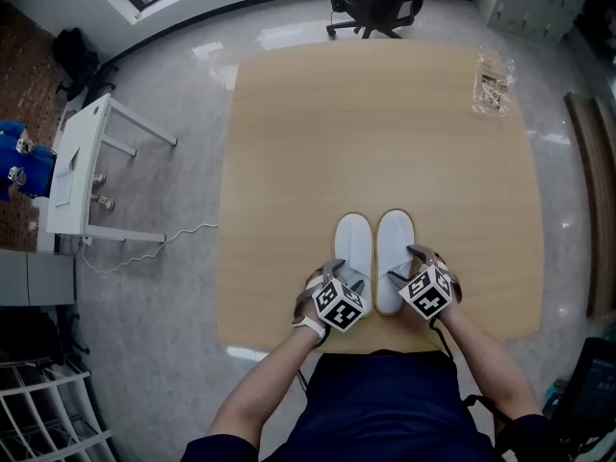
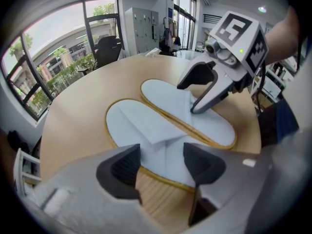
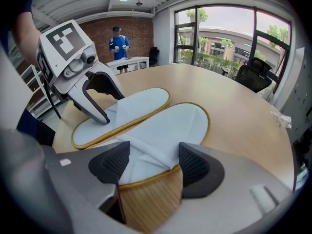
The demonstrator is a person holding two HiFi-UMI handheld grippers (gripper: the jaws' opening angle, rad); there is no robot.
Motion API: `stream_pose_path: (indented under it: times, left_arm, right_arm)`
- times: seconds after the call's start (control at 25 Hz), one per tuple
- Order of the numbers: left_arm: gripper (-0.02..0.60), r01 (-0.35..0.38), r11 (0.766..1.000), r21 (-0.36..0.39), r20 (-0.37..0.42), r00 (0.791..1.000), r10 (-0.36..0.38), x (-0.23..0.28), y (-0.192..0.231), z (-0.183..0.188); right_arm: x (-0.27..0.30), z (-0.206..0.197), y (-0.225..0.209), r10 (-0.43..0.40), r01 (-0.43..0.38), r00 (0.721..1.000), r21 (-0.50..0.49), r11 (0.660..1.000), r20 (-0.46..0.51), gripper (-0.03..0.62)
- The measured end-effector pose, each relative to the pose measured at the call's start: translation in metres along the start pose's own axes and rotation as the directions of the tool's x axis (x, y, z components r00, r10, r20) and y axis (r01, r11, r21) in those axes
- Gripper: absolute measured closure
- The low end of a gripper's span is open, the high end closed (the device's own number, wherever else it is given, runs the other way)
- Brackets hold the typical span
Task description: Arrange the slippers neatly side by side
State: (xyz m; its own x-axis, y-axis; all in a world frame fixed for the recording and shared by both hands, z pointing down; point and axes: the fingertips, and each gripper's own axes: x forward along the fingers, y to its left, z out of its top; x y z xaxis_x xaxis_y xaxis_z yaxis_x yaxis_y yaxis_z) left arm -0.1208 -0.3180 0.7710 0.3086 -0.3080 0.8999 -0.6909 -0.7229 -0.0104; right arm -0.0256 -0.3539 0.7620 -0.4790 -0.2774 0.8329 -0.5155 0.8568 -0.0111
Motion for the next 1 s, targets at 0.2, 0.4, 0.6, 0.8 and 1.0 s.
stream_pose_path:
  times: [0.2,0.4,0.6,0.8,1.0]
  left_arm:
    - [0.295,-0.009,1.000,-0.027,0.043,0.999,0.010,-0.018,0.003,0.009]
    - [0.351,0.013,0.981,-0.192,0.245,0.969,0.035,-0.071,0.013,0.044]
    - [0.578,0.064,0.952,-0.299,0.502,0.859,0.100,-0.132,0.026,0.094]
    - [0.578,0.104,0.962,-0.254,0.657,0.748,0.093,-0.209,0.004,0.148]
    - [0.578,0.106,0.971,-0.215,0.699,0.711,0.078,-0.241,-0.016,0.177]
  right_arm:
    - [-0.014,0.010,-0.004,-0.014,0.011,0.997,0.039,0.999,0.072,0.267]
    - [-0.061,0.038,-0.024,-0.081,0.034,0.969,0.199,0.979,0.232,0.295]
    - [-0.105,0.083,-0.043,-0.195,0.056,0.885,0.320,0.946,0.422,0.431]
    - [-0.176,0.131,-0.030,-0.206,0.036,0.794,0.293,0.955,0.572,0.582]
    - [-0.220,0.158,-0.016,-0.186,0.031,0.721,0.238,0.971,0.668,0.582]
